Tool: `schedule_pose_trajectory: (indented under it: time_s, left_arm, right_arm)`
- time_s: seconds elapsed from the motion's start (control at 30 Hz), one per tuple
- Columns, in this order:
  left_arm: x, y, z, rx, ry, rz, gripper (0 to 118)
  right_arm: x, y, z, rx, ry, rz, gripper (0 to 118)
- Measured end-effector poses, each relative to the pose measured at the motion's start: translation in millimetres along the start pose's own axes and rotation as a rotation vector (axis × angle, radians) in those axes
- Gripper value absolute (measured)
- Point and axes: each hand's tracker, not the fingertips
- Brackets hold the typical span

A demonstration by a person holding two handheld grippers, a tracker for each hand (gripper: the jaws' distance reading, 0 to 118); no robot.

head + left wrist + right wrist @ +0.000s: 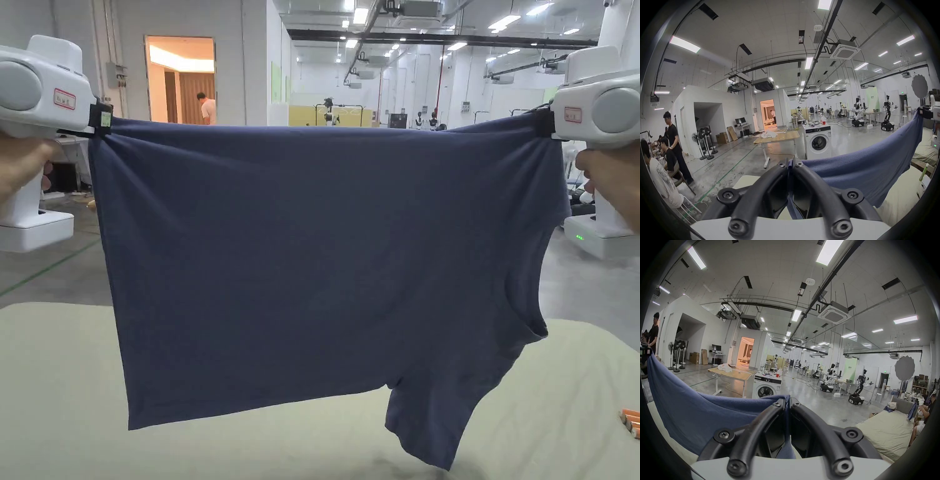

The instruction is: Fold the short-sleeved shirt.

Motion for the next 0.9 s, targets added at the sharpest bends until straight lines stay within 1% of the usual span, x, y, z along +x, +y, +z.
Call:
schedule_pose_trajectory:
  time_s: [0.1, 0.2, 0.4, 0.53, 0.73, 0.9]
  left_arm:
    - [4, -28, -5, -0.022, -0.011, 0.008, 0]
    - [9, -60, -6, -0.063, -0.024, 0.006, 0]
    - [15, -126, 4, -0.134, -0.042, 0.054, 0]
    - [16, -157, 26, -0.157, -0.056, 0.065, 0]
    - [13, -183, 87, -0.129, -0.070, 0.130, 0]
    - [15, -205, 137, -0.119, -0.076, 0.119, 0]
  right_arm:
    - [-2, -24, -2, -0.033, 0.011, -0.018, 2]
    - [-5, -51, 3, -0.063, 0.020, -0.005, 2]
    - [-15, -103, 29, -0.115, 0.040, 0.031, 2]
    - [-20, -127, 63, -0.131, 0.050, 0.040, 2]
    - [-16, -151, 124, -0.139, 0.068, 0.054, 2]
    - [-10, -173, 177, -0.158, 0.094, 0.061, 2]
